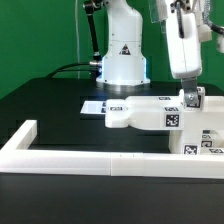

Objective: Assemble chair

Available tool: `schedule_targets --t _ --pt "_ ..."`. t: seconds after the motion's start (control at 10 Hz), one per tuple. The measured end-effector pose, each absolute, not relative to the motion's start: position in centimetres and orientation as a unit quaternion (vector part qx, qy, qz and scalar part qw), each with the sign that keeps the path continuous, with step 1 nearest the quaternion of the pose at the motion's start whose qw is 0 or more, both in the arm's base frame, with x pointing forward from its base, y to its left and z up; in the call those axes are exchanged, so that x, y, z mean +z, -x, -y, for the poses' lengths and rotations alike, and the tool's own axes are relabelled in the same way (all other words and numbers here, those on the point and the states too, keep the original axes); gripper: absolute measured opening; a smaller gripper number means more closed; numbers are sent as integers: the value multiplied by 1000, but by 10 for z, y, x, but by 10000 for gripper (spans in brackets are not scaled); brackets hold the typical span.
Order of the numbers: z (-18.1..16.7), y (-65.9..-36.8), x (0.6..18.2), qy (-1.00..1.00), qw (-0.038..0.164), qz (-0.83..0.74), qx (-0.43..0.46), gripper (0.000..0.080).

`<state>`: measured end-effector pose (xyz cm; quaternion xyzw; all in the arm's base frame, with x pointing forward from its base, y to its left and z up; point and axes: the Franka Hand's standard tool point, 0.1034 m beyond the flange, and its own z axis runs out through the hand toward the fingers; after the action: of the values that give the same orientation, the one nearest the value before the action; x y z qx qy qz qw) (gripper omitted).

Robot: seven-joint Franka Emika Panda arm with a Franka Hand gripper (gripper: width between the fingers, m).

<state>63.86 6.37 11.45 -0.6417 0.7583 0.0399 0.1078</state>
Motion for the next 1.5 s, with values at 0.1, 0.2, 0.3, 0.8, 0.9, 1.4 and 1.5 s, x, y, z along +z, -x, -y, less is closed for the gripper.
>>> schedule_targets --t 0.1,0.2,0.3,0.8,0.9,1.4,1.5 --pt "-65 -638 114 683 109 -721 34 550" --pt "-67 -638 114 720 110 -685 30 626" --pt "-68 -637 114 752 111 -650 28 626" --pt "-71 -634 114 890 109 -443 8 649" --pt "-71 -634 115 910 106 -402 6 649" --pt "-78 -632 116 964 79 -255 -4 649" --pt "-76 -632 116 976 78 -205 -9 649"
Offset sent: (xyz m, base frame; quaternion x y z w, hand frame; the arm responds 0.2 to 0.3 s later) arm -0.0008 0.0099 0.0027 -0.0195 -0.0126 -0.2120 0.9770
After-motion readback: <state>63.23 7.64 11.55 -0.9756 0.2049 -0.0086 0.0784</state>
